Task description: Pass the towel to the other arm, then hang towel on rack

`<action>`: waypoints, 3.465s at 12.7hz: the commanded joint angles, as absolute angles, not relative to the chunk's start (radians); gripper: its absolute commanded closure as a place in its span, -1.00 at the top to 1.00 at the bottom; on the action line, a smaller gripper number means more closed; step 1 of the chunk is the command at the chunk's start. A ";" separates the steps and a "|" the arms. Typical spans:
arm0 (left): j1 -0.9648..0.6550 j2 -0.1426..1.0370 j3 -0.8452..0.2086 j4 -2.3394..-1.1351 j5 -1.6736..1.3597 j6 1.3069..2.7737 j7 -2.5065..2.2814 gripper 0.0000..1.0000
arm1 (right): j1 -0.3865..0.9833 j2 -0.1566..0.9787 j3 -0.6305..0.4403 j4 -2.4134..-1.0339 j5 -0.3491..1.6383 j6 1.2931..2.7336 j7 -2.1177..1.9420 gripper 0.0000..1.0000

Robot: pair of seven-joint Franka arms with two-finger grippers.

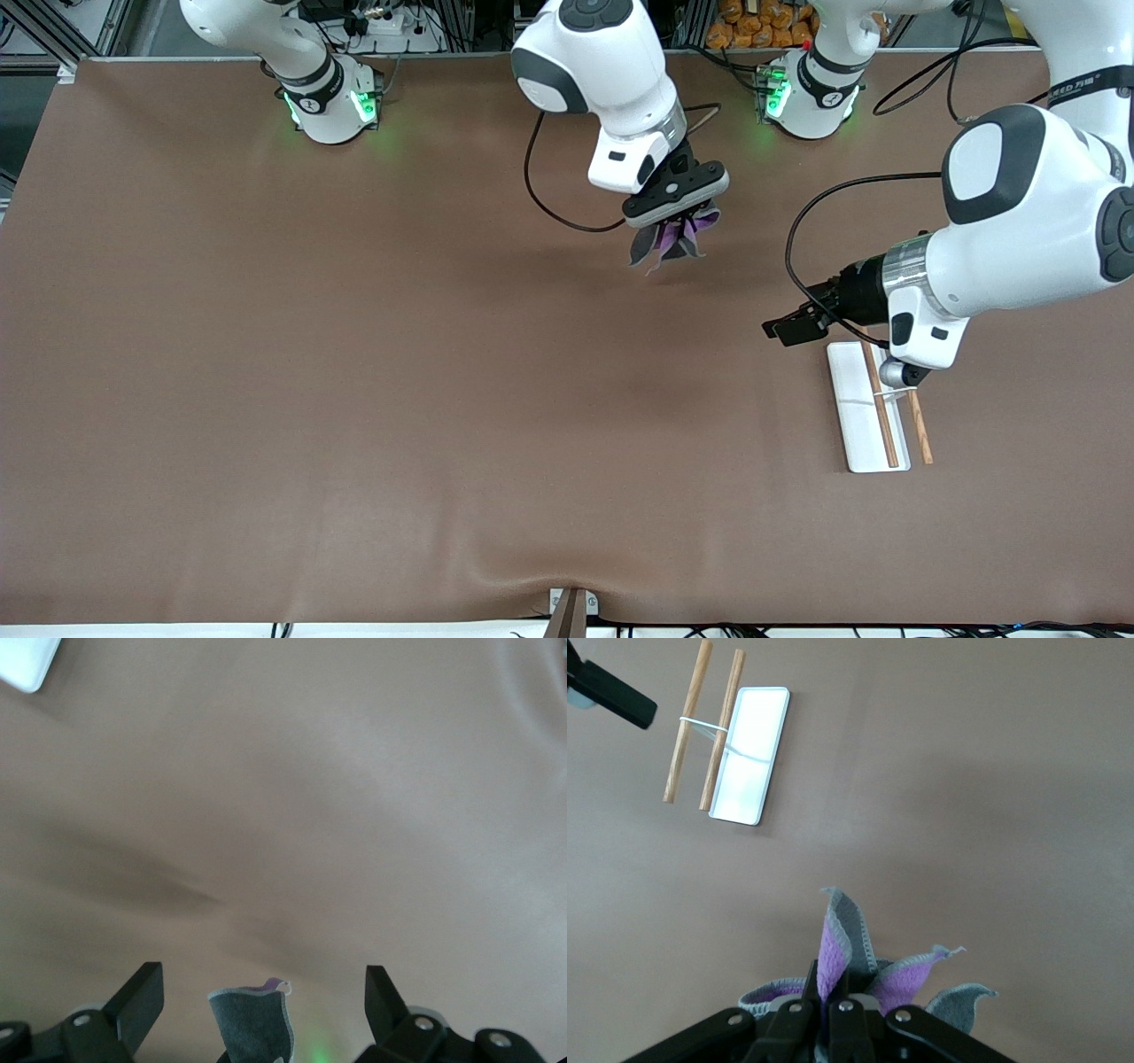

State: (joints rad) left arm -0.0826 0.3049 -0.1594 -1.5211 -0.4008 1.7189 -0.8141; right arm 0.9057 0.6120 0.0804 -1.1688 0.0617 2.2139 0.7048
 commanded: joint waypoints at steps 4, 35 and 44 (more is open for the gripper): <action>-0.101 0.304 -0.160 -1.523 -0.428 1.619 -0.949 1.00 | 0.911 0.603 0.071 -1.157 0.061 2.194 0.726 -1.00; -0.199 0.380 -0.158 -1.509 -0.594 1.425 -1.227 -1.00 | 0.930 0.601 0.069 -1.160 0.057 2.194 0.726 -1.00; -0.178 0.353 -0.146 -1.431 -0.539 1.427 -1.212 -1.00 | 0.928 0.597 0.066 -1.172 0.052 2.192 0.727 1.00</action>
State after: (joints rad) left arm -0.1832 0.3753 -0.1535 -1.4530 -0.5760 1.4375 -1.2056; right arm 0.9224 0.6118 0.0666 -1.1611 0.0581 2.2160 0.7053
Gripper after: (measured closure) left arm 0.982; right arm 0.943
